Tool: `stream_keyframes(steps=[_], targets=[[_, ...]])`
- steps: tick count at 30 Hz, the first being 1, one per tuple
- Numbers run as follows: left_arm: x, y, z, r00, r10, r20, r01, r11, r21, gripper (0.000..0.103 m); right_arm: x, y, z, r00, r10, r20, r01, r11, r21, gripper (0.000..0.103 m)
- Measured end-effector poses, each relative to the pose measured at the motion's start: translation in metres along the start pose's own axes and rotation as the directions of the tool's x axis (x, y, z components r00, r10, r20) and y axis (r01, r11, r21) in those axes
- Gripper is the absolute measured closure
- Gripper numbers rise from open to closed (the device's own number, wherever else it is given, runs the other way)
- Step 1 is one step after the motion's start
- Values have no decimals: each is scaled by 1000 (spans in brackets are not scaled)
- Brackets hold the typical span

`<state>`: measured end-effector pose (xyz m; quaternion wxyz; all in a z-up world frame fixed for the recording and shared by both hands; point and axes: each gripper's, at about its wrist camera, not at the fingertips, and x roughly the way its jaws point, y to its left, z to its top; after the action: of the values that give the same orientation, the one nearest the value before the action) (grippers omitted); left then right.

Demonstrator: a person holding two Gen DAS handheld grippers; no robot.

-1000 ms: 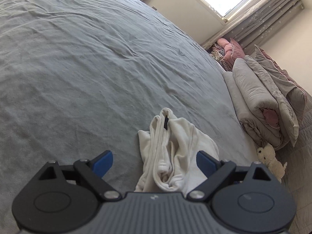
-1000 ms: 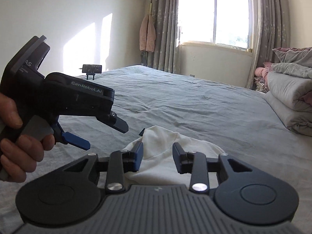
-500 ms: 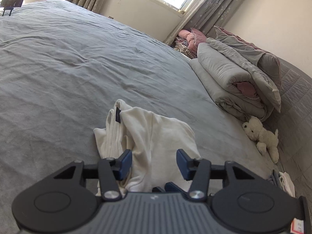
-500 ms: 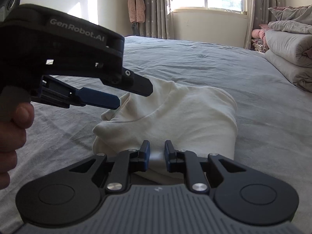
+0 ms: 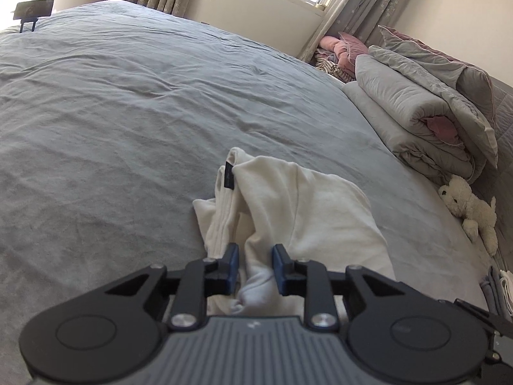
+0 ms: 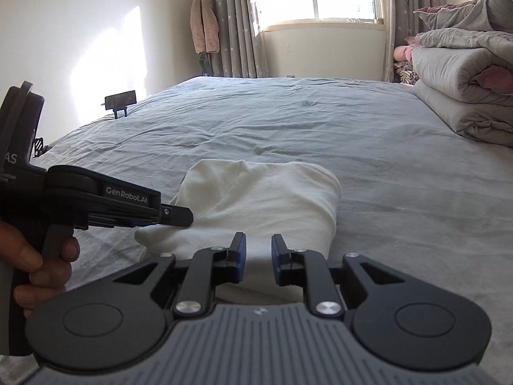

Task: Fold clothes
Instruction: 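Hold the folded shirt with the left gripper while the right gripper presses it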

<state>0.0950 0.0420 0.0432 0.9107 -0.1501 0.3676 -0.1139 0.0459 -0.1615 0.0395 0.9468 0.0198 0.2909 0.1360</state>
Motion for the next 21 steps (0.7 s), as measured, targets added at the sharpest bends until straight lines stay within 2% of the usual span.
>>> stream_keyframes(steps=[3, 9, 13, 15, 16, 17, 18, 21], targets=[[-1, -1, -1, 1000, 1, -2, -1, 1000, 10, 78, 7, -8, -16, 1000, 20, -6, -20, 1000, 12, 90], [-4, -1, -4, 1000, 3, -1, -3, 999, 32, 78, -4, -11, -16, 999, 30, -18, -30, 1000, 5, 90], [-4, -3, -5, 1000, 10, 3, -10, 999, 46, 78, -2, -26, -17, 998, 64, -27, -62, 996, 67, 100], [-4, -2, -4, 1000, 9, 1, -9, 999, 40, 78, -6, -31, -12, 997, 71, -18, -68, 991, 114, 100], [-4, -1, -3, 1000, 8, 0, -8, 999, 37, 78, -10, -31, -9, 999, 54, -1, -53, 992, 117, 98], [-4, -1, -3, 1000, 9, -1, -8, 999, 34, 78, -13, -31, -5, 999, 33, 19, -35, 993, 116, 87], [-4, -1, -3, 1000, 9, -1, -9, 999, 31, 78, -15, -30, -1, 999, 4, 34, -7, 995, 103, 84], [-4, -3, -4, 1000, 17, 0, -17, 999, 35, 78, -1, -29, -3, 1000, 13, -11, -12, 995, 104, 83]])
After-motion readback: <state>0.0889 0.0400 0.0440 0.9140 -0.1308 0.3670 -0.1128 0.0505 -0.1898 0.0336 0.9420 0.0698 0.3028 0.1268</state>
